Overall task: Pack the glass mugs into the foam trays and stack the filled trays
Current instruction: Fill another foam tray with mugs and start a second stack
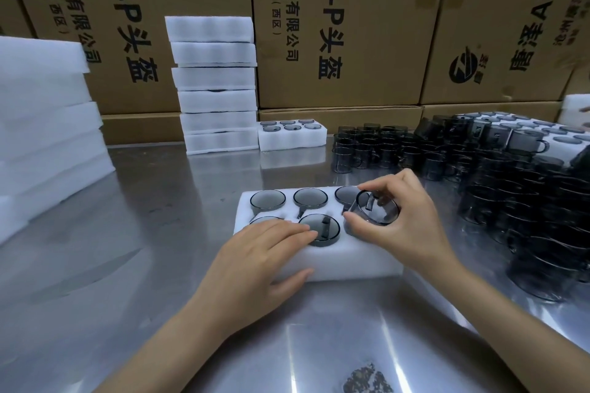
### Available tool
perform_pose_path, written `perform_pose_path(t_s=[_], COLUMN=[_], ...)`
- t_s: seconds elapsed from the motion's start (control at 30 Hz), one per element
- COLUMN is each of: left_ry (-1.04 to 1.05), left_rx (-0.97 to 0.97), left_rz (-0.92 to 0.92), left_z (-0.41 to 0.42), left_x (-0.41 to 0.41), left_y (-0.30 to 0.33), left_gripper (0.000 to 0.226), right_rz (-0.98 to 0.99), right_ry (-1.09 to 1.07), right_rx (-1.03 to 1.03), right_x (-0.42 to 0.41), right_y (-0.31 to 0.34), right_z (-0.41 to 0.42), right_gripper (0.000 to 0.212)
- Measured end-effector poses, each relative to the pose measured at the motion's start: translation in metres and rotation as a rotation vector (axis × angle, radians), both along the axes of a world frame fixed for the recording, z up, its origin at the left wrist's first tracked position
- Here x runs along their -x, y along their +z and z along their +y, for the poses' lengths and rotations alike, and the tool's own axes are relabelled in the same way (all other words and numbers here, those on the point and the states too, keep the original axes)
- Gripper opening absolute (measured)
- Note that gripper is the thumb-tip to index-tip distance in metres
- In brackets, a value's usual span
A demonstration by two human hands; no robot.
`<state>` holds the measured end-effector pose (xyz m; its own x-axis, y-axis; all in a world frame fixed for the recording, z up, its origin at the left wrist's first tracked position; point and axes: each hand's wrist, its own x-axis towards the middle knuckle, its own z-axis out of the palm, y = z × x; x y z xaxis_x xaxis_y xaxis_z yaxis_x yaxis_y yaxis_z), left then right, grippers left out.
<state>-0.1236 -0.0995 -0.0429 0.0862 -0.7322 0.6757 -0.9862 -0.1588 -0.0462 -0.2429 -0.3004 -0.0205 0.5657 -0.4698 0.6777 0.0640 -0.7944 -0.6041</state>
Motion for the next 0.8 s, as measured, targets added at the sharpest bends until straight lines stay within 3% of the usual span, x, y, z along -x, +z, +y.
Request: perform_pose_path(t_s=[0.3, 0.53, 0.8], left_ry=[-0.002, 0.018, 0.025], left_rx=[0.014, -0.008, -0.055], left_rz=[-0.019, -0.013, 0.004], left_z=[-0.001, -0.002, -0.008], left_x=[0.0, 0.0, 0.02], left_y=[0.0, -0.001, 0.006], left_gripper=[0.037, 0.037, 0.057], right_rz=[0.105, 0.215, 0.182], right_ry=[-0.041, -0.181, -0.08], right_rx=[0.049, 0.134, 0.189], right_x=[0.003, -0.002, 0.013], right_y=[0.006, -0.002, 0.005], right_z=[-0.002, 0.005, -0.003], right_gripper=[0.027, 0.042, 0.058])
